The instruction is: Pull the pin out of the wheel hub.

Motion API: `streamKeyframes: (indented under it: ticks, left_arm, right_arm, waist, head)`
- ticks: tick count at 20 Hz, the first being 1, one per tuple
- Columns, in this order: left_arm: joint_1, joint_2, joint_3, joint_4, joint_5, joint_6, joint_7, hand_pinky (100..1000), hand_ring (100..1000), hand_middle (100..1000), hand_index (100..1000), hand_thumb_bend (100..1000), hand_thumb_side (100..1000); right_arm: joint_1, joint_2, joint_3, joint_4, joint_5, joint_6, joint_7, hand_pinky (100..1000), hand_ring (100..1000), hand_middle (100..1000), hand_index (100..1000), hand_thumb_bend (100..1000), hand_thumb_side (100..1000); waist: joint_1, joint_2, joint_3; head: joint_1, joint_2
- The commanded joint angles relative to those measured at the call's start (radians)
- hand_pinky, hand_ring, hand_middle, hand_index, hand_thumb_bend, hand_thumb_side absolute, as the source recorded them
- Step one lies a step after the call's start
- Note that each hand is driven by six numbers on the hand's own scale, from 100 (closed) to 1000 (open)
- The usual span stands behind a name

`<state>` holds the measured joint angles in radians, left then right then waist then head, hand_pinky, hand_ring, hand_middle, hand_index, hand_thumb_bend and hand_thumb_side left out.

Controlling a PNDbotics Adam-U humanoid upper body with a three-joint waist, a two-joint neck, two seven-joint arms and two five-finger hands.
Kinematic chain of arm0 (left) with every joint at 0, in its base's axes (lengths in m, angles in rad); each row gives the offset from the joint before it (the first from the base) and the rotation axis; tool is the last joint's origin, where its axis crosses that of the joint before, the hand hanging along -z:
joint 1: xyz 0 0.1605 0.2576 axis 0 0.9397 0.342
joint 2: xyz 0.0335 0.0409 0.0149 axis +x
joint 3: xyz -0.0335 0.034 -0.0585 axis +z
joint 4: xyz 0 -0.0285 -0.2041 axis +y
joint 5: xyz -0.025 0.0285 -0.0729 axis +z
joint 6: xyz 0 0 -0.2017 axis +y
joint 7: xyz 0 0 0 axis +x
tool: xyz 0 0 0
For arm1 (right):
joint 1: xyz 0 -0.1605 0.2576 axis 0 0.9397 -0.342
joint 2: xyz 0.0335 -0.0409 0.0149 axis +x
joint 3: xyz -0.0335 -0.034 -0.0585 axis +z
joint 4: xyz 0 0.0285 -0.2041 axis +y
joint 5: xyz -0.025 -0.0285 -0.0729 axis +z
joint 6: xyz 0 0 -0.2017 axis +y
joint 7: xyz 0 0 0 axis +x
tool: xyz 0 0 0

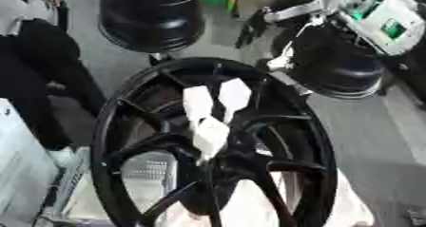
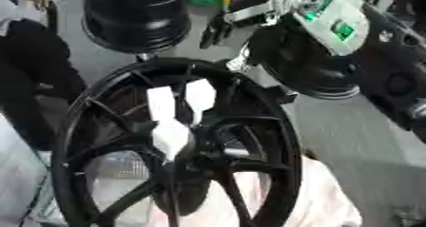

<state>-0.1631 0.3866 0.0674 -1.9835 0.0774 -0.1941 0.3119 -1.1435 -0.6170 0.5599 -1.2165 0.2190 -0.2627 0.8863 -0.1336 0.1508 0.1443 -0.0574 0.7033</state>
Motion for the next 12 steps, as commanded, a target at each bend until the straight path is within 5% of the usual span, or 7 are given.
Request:
streamKeyframes:
  ticks: [1, 12]
  left_arm:
    - [-0.012, 0.025, 0.011, -0.017, -0.005, 0.000, 0.004, 768, 958, 753, 811, 108, 692]
    - [-0.013, 0.027, 0.017, -0.017, -0.008, -0.001, 0.011, 769, 957, 753, 811, 109, 690]
  right_arm:
    - [-0.025, -0.013, -0.020, 0.005, -0.021, -0.012, 0.018, 886, 880, 843, 888, 211, 424]
    - [-0.030, -0.004, 0.024, -0.016, -0.049, -0.039, 0.021, 890, 881, 829, 892, 225, 446]
  waist:
    - [0.007, -0.016, 0.000]
    - [0.004, -0.021, 0.004]
  head:
    - [0.003, 0.008]
    - [0.001, 0.013]
